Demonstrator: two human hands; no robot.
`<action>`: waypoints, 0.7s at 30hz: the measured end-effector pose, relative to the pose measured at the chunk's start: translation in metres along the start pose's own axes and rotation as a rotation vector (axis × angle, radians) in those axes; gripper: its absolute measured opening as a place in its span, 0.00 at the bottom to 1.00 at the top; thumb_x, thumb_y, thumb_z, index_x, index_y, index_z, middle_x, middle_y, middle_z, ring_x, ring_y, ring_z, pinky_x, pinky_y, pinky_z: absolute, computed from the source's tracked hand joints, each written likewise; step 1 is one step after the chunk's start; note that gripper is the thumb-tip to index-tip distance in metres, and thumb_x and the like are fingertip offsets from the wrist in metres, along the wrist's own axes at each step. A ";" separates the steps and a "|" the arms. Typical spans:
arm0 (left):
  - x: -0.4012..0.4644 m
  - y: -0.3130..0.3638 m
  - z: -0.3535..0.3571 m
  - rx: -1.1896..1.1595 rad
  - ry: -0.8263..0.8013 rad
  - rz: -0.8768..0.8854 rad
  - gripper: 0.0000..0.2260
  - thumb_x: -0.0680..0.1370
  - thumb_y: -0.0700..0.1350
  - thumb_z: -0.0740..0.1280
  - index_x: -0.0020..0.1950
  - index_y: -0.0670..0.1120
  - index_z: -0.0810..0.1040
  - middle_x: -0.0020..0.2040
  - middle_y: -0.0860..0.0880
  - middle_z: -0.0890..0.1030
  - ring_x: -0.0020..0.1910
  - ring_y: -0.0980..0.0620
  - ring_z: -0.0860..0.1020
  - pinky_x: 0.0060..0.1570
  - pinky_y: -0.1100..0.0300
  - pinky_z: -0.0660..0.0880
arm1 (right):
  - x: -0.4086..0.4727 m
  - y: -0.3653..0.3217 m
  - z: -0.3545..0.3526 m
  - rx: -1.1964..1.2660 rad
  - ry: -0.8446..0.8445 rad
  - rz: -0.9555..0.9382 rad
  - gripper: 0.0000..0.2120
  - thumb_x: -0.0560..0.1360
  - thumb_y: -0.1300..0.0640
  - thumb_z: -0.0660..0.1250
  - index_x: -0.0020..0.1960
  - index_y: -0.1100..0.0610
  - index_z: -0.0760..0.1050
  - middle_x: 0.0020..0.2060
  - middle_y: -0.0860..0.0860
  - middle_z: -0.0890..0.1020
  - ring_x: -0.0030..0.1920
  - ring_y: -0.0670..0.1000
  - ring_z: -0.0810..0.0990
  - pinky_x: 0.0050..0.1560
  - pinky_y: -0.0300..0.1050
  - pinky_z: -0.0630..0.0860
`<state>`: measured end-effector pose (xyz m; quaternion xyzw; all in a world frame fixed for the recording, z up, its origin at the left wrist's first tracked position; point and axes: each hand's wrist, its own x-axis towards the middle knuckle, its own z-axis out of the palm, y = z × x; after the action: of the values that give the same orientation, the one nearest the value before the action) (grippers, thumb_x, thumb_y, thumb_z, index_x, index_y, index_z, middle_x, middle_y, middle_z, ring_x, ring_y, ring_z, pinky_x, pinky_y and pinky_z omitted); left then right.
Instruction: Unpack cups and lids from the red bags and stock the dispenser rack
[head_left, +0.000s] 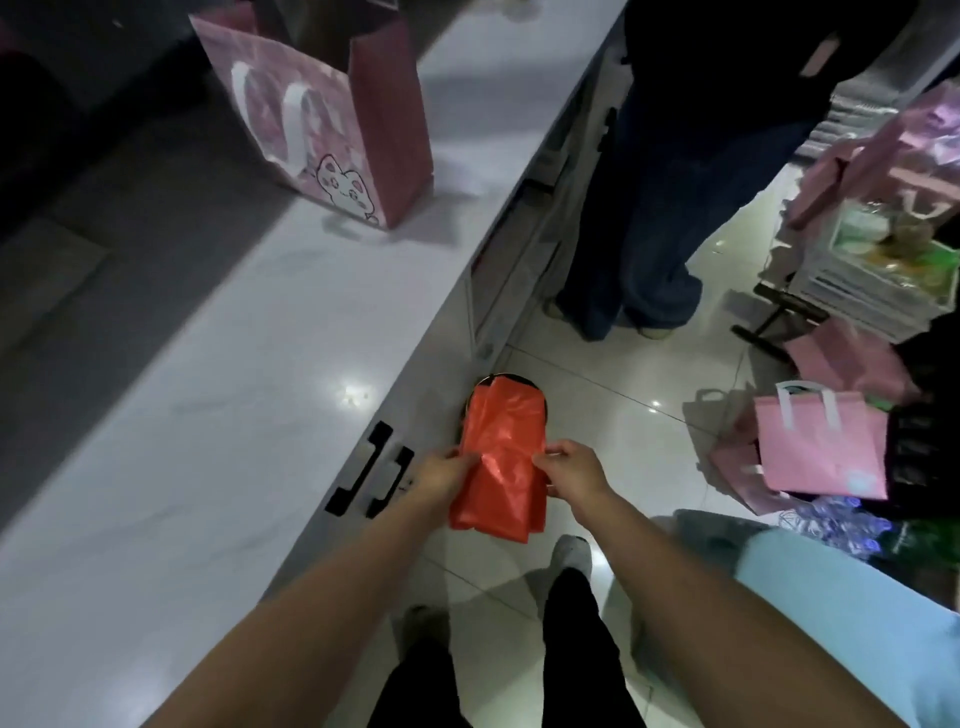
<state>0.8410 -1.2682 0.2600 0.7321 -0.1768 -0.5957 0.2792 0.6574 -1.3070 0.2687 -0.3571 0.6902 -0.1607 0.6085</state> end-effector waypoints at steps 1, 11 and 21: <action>0.014 0.000 0.011 -0.020 0.007 -0.021 0.14 0.80 0.43 0.68 0.65 0.39 0.79 0.53 0.40 0.84 0.49 0.42 0.84 0.50 0.47 0.82 | 0.019 0.001 -0.006 -0.020 -0.016 0.004 0.03 0.77 0.60 0.69 0.50 0.54 0.78 0.49 0.57 0.84 0.50 0.57 0.84 0.54 0.56 0.83; 0.186 -0.050 0.091 -0.035 0.203 -0.020 0.03 0.79 0.42 0.70 0.51 0.48 0.78 0.41 0.53 0.81 0.37 0.59 0.79 0.30 0.71 0.74 | 0.206 0.059 -0.014 -0.166 -0.008 -0.131 0.13 0.76 0.58 0.71 0.50 0.41 0.73 0.44 0.47 0.81 0.45 0.49 0.82 0.46 0.44 0.79; 0.404 -0.142 0.120 0.162 0.230 0.107 0.09 0.78 0.42 0.69 0.50 0.52 0.71 0.47 0.50 0.77 0.45 0.50 0.77 0.43 0.54 0.73 | 0.422 0.160 0.039 -0.340 0.023 -0.145 0.11 0.78 0.63 0.65 0.56 0.54 0.81 0.52 0.51 0.83 0.50 0.50 0.80 0.50 0.39 0.72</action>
<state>0.8061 -1.4199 -0.1569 0.8052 -0.2298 -0.4757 0.2692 0.6451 -1.4780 -0.1509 -0.5016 0.6869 -0.0894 0.5182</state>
